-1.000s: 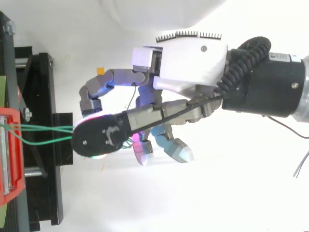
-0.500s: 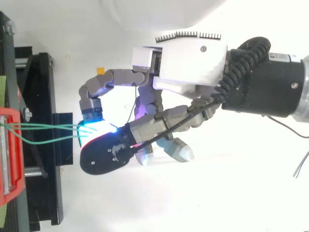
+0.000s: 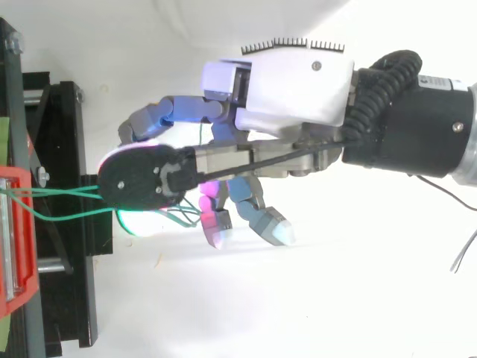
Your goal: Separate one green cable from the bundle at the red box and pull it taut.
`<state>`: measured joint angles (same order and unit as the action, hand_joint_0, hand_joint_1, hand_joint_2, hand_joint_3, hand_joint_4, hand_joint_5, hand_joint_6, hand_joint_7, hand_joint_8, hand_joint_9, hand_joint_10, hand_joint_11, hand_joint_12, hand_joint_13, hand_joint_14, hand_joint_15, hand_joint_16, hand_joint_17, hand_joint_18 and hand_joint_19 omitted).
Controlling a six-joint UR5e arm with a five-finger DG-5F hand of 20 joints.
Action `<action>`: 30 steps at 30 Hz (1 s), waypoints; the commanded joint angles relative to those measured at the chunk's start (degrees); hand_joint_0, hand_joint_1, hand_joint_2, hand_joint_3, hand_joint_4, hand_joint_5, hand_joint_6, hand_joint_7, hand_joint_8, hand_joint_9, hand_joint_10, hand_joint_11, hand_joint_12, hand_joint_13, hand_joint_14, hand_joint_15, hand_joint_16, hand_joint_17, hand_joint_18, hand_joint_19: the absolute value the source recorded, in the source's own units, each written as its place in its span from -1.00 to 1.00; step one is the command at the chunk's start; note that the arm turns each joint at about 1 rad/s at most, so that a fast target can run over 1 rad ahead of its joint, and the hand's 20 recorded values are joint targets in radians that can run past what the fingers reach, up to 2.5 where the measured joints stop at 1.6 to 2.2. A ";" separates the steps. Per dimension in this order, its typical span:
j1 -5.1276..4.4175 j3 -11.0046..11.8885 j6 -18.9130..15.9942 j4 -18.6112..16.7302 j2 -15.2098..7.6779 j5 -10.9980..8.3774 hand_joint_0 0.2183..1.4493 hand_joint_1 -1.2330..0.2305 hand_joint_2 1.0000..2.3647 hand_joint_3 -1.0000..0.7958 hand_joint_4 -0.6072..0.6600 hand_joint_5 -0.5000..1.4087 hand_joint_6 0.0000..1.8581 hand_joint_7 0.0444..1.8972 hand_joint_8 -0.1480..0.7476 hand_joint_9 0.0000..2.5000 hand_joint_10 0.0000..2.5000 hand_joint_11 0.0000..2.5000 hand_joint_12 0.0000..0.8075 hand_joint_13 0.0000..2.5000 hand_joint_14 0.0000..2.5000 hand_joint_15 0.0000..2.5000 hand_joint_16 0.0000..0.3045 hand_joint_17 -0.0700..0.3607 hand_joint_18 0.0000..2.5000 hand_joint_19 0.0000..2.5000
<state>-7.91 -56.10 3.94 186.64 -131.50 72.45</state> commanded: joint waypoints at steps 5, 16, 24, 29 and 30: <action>0.00 0.91 0.37 -0.14 0.01 -1.78 -0.14 -0.17 -0.99 -0.39 0.04 -0.33 -0.42 0.38 -0.13 0.67 -0.98 -0.41 -0.18 0.08 -0.98 -0.47 -0.73 -0.25 -0.27 -0.35; -0.09 0.82 0.37 0.04 0.01 -1.78 -0.11 -0.25 -0.98 -0.30 0.02 -0.33 -0.44 0.42 -0.10 0.67 -0.98 -0.41 -0.19 0.07 -0.98 -0.47 -0.74 -0.26 -0.28 -0.36; -0.26 0.82 0.37 0.22 0.01 -1.78 -0.12 -0.25 -0.98 -0.30 0.01 -0.33 -0.43 0.43 -0.10 0.67 -0.98 -0.40 -0.19 0.08 -0.98 -0.47 -0.74 -0.26 -0.27 -0.36; -0.35 0.82 0.37 0.22 0.01 -1.78 -0.28 -0.24 -1.00 -0.44 0.06 -0.35 -0.39 0.34 -0.12 0.65 -0.98 -0.41 -0.19 0.06 -0.99 -0.47 -0.73 -0.24 -0.27 -0.36; -0.35 0.82 0.37 0.22 0.01 -1.78 -0.42 -0.20 -1.00 -0.44 0.09 -0.35 -0.37 0.30 -0.12 0.64 -0.98 -0.42 -0.18 0.06 -0.98 -0.47 -0.71 -0.21 -0.27 -0.35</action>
<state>-8.24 -55.28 4.31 186.85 -131.50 70.66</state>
